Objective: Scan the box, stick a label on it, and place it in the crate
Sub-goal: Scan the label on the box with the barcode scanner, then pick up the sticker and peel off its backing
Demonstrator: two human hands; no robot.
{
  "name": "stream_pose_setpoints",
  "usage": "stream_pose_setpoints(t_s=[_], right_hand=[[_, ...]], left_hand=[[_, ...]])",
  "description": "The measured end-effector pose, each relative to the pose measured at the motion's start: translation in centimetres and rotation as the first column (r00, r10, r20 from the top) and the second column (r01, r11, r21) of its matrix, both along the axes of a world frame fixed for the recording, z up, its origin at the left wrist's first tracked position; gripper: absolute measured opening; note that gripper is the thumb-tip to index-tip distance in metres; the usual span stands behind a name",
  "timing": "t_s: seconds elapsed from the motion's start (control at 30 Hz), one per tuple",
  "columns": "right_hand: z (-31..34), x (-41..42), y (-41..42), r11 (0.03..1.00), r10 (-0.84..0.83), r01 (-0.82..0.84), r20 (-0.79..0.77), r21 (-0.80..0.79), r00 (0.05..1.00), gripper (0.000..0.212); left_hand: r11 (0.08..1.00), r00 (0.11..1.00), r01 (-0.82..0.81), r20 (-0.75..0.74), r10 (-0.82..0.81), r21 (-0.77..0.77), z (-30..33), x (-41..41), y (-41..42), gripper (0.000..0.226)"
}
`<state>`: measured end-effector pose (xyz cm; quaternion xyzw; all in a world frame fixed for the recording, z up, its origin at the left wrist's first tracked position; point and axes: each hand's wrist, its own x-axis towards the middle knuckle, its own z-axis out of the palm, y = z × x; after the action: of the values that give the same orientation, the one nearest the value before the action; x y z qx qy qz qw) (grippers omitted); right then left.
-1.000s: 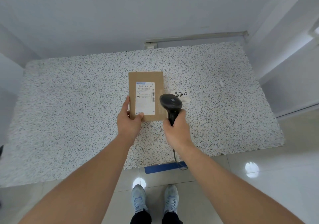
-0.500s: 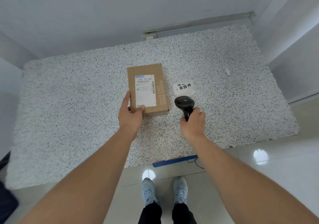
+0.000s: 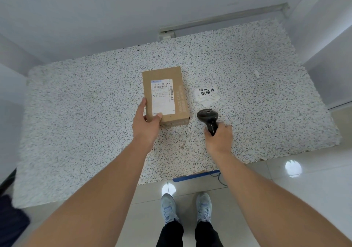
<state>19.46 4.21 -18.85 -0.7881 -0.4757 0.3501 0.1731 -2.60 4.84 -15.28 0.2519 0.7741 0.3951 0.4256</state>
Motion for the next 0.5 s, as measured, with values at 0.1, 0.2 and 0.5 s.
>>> stream_pose_setpoints(t_s=[0.1,0.2,0.5], right_hand=[[0.1,-0.2,0.1,1.0,0.006,-0.006,0.021,-0.013,1.0,0.035],[0.1,-0.2,0.0,1.0,0.004,-0.004,0.012,-0.024,1.0,0.035],[2.2,-0.6,0.4,0.999,-0.027,0.028,0.028,-0.035,0.999,0.088]], left_hand=[[1.0,1.0,0.003,-0.003,-0.003,-0.001,0.1,0.0,0.0,0.079],[1.0,1.0,0.007,-0.01,-0.007,-0.003,0.2,0.0,-0.1,0.08],[0.996,0.99,0.076,-0.118,-0.081,-0.044,0.7,0.4,-0.2,0.08]])
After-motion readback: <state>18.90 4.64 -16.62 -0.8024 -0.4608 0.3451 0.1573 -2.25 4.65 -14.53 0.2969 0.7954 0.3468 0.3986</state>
